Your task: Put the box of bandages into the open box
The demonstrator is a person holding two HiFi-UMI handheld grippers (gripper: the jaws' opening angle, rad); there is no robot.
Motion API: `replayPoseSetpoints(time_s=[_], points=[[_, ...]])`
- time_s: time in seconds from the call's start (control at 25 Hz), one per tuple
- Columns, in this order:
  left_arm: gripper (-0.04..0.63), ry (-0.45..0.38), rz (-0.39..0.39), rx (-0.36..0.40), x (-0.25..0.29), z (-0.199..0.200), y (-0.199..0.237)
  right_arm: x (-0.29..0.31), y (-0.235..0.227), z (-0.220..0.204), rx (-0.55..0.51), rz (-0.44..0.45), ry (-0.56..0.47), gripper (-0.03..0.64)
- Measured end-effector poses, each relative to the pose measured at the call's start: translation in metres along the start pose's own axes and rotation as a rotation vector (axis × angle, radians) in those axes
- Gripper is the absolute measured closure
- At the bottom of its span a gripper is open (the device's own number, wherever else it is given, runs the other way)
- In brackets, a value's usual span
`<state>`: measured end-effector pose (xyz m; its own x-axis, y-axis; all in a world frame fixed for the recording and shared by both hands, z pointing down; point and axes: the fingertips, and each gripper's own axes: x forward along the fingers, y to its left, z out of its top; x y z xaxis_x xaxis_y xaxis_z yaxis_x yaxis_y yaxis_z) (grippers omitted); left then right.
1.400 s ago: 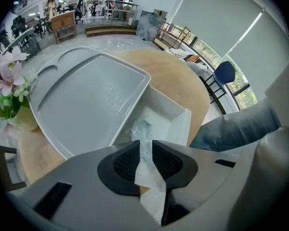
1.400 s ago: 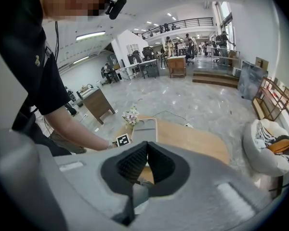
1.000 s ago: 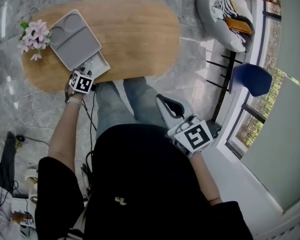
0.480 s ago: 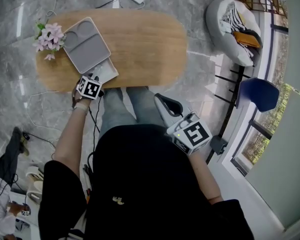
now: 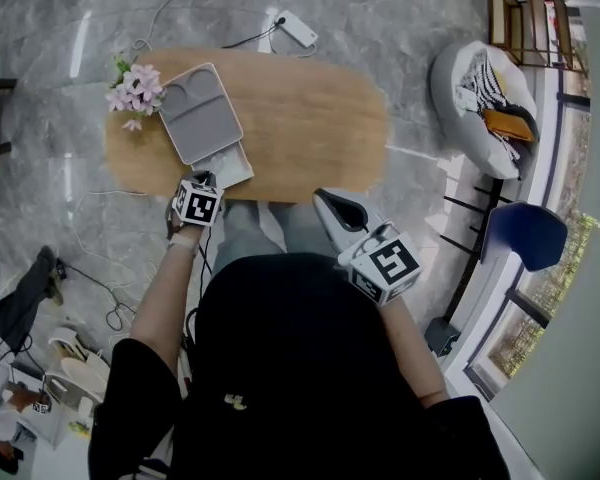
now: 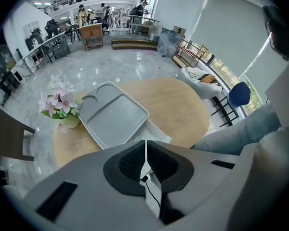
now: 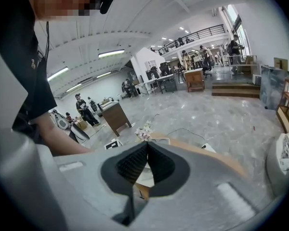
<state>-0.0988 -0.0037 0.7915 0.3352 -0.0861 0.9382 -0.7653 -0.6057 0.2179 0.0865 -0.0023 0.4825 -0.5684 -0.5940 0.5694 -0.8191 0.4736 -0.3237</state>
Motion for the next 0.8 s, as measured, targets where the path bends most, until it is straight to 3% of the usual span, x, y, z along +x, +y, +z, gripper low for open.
replayPoseSetpoints(time_s=[0.32,0.44,0.8], points=[[0.580,-0.111,0.020,-0.066,-0.052,0.029,-0.024,-0.005,-0.006,0.022,-0.056,0.058,-0.037,0.618],[0.580,-0.188,0.034,-0.079,-0.076,0.043,-0.026,-0.006,-0.006,0.027,-0.065,0.073,-0.052,0.620],[0.580,-0.342,0.074,-0.138,-0.170,0.074,-0.039,-0.014,0.010,0.052,-0.113,0.135,-0.106,0.618]])
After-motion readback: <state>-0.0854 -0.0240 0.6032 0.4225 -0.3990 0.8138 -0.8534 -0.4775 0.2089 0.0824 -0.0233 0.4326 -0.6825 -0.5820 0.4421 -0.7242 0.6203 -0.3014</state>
